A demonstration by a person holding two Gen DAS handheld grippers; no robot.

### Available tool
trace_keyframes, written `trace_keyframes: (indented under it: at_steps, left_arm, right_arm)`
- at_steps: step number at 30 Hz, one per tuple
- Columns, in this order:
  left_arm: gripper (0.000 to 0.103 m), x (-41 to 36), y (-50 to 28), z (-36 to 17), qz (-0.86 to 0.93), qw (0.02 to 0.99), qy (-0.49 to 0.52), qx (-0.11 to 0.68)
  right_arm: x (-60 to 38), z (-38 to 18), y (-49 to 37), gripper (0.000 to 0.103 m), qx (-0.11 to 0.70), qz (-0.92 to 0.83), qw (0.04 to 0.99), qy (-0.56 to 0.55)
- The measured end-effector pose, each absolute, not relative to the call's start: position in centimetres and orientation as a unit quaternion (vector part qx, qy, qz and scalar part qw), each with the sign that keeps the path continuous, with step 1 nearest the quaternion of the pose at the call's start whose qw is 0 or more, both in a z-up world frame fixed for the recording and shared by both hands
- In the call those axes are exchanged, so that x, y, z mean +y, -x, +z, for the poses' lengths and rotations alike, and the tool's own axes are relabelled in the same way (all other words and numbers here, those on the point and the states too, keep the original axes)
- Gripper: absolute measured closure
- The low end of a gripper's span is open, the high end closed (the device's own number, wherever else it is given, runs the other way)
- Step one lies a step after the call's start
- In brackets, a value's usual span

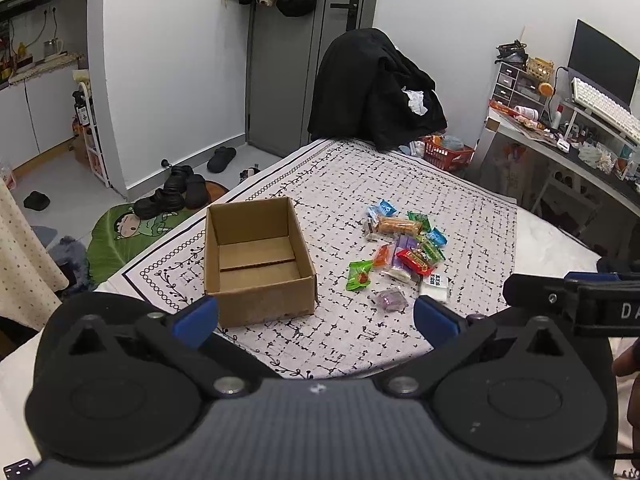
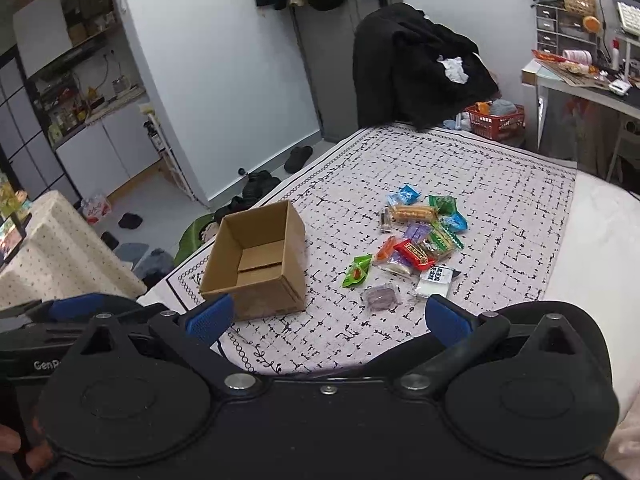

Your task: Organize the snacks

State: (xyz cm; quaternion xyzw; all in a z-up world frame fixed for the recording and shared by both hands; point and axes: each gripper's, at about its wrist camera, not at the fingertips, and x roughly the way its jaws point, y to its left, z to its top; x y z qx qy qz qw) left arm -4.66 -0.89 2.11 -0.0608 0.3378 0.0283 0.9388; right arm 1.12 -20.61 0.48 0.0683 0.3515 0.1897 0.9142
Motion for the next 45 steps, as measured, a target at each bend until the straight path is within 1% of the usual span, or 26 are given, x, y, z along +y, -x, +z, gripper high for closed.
trace_keyframes:
  at_steps: [24,36,43,45]
  left_arm:
    - [0.000,-1.4,0.4,0.6,0.034,0.941,0.097,0.322]
    - [0.002,-3.3,-3.9,-1.8,0.039,0.930,0.119,0.345]
    - [0.002,-5.5,-6.3,-3.7,0.039,0.923,0.119,0.363]
    - [0.002,-6.1,-7.0,-4.3,0.040,0.922,0.120,0.367]
  right_arm:
    - [-23.1,-2.6,-6.8,0.000,0.370,0.184,0.906,-0.088]
    - [-25.2,-5.1,-11.1,0.000,0.399,0.196,0.892,-0.087]
    - [-27.0,-7.1,-13.8,0.002,0.419,0.191,0.883,-0.097]
    - [-27.6,-7.6,-14.4,0.007,0.424,0.192,0.879,-0.102]
